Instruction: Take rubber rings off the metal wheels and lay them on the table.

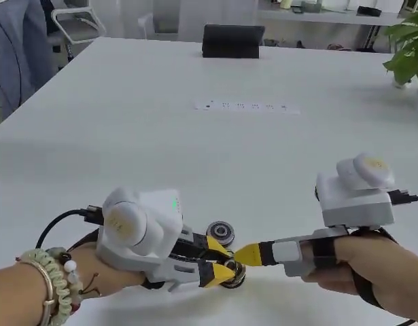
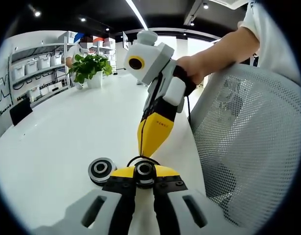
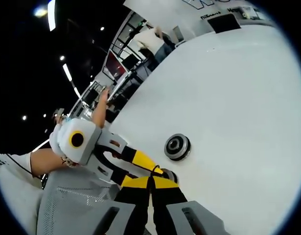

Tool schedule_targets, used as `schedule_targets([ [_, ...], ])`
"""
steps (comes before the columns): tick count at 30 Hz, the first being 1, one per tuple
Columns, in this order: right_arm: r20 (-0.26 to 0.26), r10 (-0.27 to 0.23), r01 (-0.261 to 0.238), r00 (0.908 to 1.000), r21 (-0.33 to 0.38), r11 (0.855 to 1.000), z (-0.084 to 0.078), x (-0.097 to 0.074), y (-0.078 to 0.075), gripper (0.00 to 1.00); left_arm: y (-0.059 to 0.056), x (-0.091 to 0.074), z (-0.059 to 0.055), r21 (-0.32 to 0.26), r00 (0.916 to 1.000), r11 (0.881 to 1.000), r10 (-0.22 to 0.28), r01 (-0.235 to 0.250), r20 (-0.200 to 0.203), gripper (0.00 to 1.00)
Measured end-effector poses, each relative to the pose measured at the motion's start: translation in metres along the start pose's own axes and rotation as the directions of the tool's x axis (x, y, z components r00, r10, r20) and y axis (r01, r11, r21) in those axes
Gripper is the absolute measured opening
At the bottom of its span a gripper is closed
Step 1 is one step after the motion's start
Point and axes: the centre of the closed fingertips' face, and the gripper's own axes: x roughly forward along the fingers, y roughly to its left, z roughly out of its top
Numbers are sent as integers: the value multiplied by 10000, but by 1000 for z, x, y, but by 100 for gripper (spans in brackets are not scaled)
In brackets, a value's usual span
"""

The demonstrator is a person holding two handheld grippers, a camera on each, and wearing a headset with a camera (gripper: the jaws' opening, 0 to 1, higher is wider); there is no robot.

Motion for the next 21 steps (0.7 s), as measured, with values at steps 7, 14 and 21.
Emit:
schedule_targets([
  [7, -470, -635, 623, 9969, -266, 9977, -8, 1, -13, 0, 1, 0, 0, -178, 10000, 9998, -6, 5, -83, 7],
  [14, -499, -826, 811, 9953, -314, 9962, -8, -1, -19, 0, -2, 1, 1, -396, 9987, 9990, -203, 185, -465, 12],
  [21, -436, -904, 891, 9949, -304, 9956, -5, -1, -21, 0, -7, -6, 10, -245, 9973, 9984, -518, 506, -517, 19],
])
